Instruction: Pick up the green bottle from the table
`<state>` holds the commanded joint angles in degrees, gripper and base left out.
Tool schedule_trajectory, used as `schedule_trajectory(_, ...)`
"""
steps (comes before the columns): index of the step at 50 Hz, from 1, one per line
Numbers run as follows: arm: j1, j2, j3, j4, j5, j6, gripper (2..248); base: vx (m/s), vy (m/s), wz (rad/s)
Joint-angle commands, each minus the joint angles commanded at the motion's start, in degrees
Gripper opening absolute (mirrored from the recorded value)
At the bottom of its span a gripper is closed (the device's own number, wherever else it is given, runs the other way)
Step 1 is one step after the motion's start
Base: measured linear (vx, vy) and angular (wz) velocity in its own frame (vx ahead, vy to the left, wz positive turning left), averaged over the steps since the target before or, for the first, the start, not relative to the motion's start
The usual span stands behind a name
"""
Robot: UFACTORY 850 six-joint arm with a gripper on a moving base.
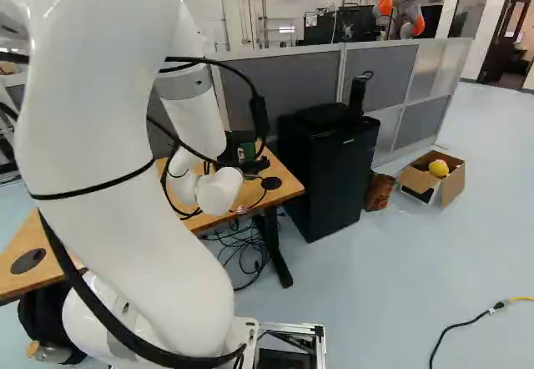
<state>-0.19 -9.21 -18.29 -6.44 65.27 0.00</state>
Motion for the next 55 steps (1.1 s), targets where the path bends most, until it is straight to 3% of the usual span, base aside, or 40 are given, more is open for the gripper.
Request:
schedule_trajectory(46, -1.24, -11.48, -5.69, -0.35, 13.39, 0.0, 247, 0.0, 0.0, 0.0)
schedule_trajectory(55, -1.39, -13.29, -6.76, -0.35, 14.13, 0.0, 247, 0.0, 0.0, 0.0)
